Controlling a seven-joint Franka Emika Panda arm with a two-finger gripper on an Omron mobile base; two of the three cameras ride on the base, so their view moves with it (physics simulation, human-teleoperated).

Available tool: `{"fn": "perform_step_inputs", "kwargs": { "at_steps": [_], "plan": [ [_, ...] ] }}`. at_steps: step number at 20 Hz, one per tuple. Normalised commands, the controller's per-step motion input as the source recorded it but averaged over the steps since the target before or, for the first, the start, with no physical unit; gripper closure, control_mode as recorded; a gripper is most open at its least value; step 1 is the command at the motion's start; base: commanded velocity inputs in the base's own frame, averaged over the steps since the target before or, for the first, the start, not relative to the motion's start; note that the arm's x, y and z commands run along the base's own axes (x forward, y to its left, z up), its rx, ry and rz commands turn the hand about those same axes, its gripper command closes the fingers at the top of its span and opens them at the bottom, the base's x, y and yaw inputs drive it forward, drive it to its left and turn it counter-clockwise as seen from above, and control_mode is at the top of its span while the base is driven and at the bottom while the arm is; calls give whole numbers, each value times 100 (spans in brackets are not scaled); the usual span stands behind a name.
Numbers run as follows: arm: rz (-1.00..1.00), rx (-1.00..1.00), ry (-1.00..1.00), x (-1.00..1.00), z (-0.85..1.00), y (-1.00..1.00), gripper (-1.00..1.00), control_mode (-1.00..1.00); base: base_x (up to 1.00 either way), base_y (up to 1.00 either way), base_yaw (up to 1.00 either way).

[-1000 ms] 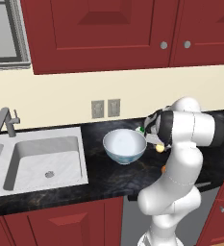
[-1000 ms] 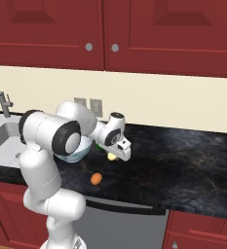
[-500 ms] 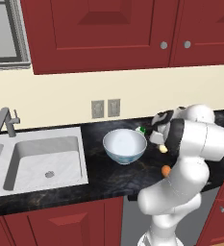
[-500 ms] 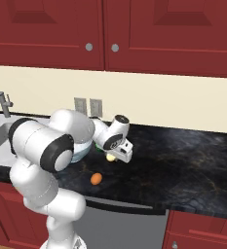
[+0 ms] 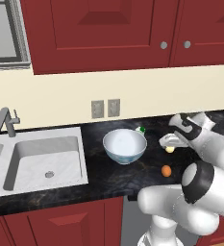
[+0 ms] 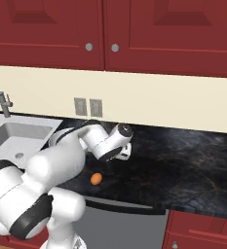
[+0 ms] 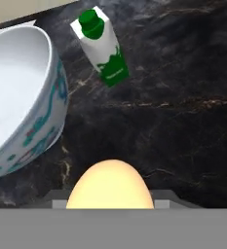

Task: Gather the eggs and milk located in the vicinity of the sink area and place them right next to the bowl.

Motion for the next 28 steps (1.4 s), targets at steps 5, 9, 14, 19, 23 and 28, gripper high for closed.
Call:
{"fn": "perform_step_inputs", "kwargs": {
  "at_steps": [5, 9, 14, 19, 23, 28],
  "plan": [
    [56, 8, -70, -5, 6, 0, 100, -100, 0, 0, 0],
    [32, 0, -20, 31, 4, -5, 100, -100, 0, 0, 0],
    [7, -1, 1, 52, 0, 1, 100, -100, 0, 0, 0],
    [11, -2, 0, 30, 0, -1, 100, -100, 0, 0, 0],
    [16, -6, 0, 29, 0, 0, 100, -100, 0, 0, 0],
    [18, -3, -3, 9, -12, 0, 100, -100, 0, 0, 0]
  ]
}}
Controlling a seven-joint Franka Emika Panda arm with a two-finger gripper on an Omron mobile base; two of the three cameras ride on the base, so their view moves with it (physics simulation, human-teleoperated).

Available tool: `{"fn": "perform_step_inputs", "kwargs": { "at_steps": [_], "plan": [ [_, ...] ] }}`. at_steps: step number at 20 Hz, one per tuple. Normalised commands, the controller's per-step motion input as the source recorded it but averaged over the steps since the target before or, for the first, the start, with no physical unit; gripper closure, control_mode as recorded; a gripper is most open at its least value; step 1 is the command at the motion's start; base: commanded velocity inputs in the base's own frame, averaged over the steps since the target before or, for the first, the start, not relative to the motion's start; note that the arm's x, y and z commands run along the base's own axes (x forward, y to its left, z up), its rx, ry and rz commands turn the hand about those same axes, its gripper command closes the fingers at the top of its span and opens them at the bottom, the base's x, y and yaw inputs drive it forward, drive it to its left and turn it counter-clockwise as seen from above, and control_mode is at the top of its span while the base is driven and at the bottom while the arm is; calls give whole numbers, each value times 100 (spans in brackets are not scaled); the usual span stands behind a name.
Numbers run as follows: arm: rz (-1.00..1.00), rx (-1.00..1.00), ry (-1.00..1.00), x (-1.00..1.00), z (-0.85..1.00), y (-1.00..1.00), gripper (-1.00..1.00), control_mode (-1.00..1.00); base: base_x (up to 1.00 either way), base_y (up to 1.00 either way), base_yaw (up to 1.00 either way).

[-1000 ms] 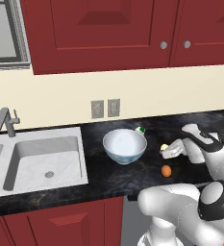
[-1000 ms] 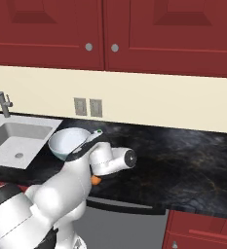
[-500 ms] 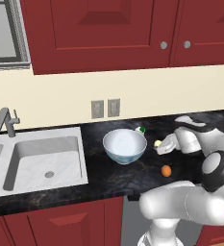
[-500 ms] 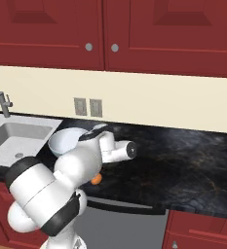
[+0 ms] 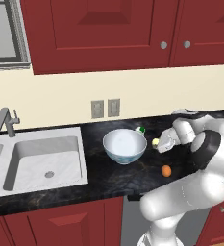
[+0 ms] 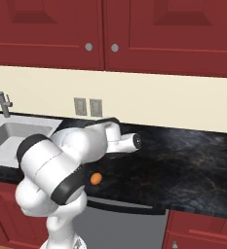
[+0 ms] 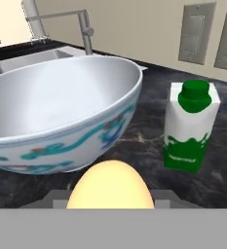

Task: Gather the eggs and milk located in the vicinity of the sink area and place them right next to the bowl.

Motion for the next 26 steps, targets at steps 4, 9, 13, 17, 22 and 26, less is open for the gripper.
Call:
{"fn": "perform_step_inputs", "kwargs": {
  "at_steps": [4, 9, 13, 17, 22, 26],
  "plan": [
    [8, 0, -3, 0, -22, 0, 100, -100, 0, 0, 0],
    [4, 0, 0, 0, 0, 21, 100, -100, 0, 0, 0],
    [8, 0, 2, 0, -3, 30, 100, -100, 0, 0, 0],
    [10, -2, 0, 0, -9, 17, 100, -100, 0, 0, 0],
    [9, -1, 0, 0, -12, 0, 100, -100, 0, 0, 0],
    [7, 0, 0, 0, 0, 0, 100, -100, 0, 0, 0]
  ]
}}
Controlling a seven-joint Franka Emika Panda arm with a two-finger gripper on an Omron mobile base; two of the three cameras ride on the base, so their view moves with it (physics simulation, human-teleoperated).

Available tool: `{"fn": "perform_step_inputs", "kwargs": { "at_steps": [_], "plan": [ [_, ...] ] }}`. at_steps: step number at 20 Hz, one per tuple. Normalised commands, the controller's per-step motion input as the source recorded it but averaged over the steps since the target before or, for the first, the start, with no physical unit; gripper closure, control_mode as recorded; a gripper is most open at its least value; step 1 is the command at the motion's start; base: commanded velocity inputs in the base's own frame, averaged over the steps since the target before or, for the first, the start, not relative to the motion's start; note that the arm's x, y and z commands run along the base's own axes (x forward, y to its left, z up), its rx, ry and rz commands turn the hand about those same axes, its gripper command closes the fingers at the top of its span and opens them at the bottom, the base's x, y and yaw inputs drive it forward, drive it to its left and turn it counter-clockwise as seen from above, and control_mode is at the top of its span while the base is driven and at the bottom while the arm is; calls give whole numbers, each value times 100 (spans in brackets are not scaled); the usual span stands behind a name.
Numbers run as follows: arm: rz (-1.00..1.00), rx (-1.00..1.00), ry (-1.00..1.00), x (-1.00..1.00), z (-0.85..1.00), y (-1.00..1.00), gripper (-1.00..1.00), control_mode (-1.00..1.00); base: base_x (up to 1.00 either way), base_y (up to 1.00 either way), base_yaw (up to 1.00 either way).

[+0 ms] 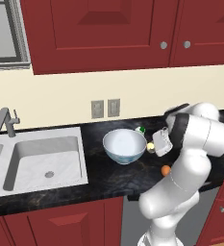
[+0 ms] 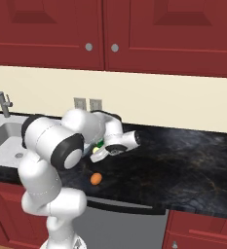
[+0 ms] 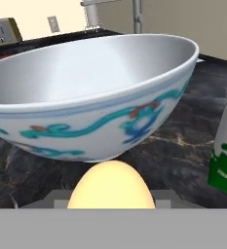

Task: Gather the eggs and milk located in the vicinity of the sink area and place them right next to the bowl.

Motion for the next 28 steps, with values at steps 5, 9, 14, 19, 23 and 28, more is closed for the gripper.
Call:
{"fn": "perform_step_inputs", "kwargs": {
  "at_steps": [5, 9, 14, 19, 23, 28],
  "plan": [
    [5, 0, 0, 0, -1, 0, -100, -100, 0, 0, 0],
    [4, 0, 0, 0, 0, 0, -100, -100, 0, 0, 0],
    [1, 0, 0, 0, 0, 0, -100, -100, 0, 0, 0],
    [0, 0, 1, -8, 23, -18, -100, -100, 0, 0, 0],
    [-2, 0, 2, -49, 60, -25, -100, -100, 0, 0, 0],
    [-14, 0, 1, -97, 39, -4, -100, -100, 0, 0, 0]
  ]
}}
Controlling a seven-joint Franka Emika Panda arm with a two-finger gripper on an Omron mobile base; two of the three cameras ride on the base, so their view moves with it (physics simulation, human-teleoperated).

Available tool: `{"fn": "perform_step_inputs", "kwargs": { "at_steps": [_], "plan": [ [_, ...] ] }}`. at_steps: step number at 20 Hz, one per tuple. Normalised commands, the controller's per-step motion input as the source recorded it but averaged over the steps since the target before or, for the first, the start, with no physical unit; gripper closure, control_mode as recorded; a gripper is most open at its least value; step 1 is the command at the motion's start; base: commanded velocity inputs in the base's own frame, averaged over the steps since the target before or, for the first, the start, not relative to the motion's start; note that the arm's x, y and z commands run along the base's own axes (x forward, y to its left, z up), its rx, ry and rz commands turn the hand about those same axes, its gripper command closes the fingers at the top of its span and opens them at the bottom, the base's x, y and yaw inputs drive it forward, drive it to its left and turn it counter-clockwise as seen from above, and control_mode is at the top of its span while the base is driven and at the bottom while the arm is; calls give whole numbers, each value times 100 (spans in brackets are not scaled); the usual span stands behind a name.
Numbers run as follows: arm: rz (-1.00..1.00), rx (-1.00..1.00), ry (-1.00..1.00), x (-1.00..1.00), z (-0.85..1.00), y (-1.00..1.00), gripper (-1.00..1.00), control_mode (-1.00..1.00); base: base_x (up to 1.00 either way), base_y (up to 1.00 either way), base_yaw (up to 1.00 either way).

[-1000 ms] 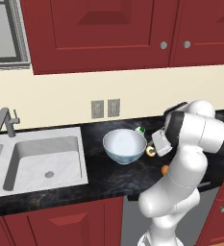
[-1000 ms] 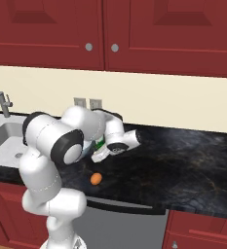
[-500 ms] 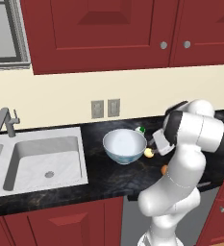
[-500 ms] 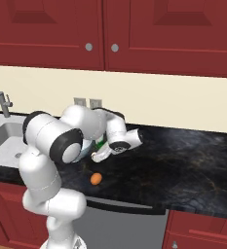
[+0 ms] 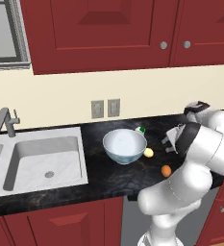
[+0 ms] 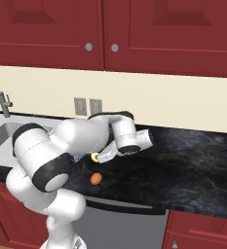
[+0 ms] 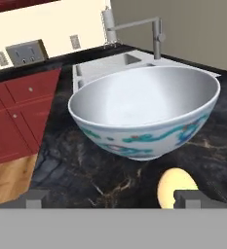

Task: Gather the eggs and milk located in the vicinity of the sink area and place them right next to the bowl.

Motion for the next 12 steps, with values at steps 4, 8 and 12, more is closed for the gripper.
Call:
{"fn": "perform_step_inputs", "kwargs": {
  "at_steps": [4, 8, 12],
  "plan": [
    [-33, -9, 11, -79, 33, 10, -100, -100, 0, 0, 0],
    [-44, -12, 32, -17, 30, 0, -100, -100, 0, 0, 0],
    [-46, -14, 27, 0, 29, -19, -100, -100, 0, 0, 0]
  ]
}}
